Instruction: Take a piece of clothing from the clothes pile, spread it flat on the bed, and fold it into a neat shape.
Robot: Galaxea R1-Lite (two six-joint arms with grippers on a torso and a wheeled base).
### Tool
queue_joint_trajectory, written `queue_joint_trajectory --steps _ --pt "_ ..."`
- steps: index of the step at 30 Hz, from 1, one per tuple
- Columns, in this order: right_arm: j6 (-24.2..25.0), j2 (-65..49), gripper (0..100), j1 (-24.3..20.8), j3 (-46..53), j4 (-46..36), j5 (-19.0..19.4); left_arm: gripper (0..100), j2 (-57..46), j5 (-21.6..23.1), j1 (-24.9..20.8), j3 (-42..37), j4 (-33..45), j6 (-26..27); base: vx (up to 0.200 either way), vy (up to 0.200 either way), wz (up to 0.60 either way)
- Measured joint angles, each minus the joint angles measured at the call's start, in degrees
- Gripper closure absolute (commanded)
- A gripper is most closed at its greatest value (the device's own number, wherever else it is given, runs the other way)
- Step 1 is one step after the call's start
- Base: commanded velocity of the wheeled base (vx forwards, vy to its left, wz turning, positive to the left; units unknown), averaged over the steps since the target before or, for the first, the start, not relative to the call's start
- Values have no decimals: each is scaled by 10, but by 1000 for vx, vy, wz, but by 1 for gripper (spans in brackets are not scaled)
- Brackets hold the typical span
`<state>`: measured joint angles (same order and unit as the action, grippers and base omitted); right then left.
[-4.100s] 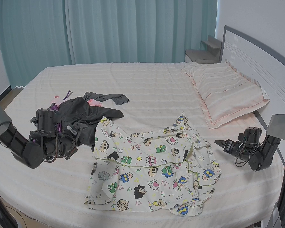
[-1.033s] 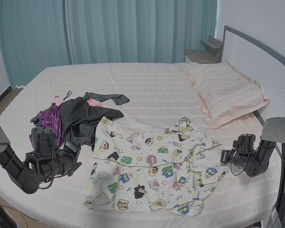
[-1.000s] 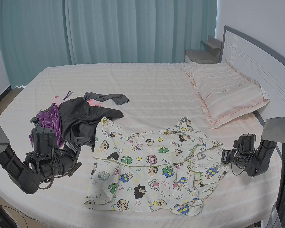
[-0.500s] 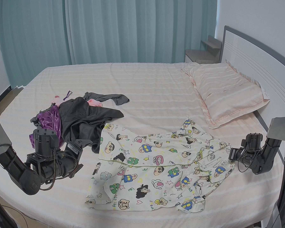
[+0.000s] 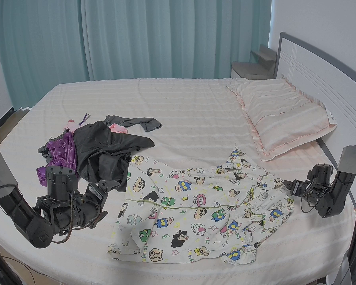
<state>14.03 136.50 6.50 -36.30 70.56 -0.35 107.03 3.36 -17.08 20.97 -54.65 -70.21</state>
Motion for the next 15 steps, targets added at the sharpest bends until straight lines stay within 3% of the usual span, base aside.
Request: queue_joint_trajectory --steps 5,15 --pt "66 -33 0 -13 61 30 -1 0 0 1 -7 -7 0 -1 0 0 0" --pt "189 -82 0 -86 247 152 -1 0 0 1 -25 -20 0 -19 -200 0 0"
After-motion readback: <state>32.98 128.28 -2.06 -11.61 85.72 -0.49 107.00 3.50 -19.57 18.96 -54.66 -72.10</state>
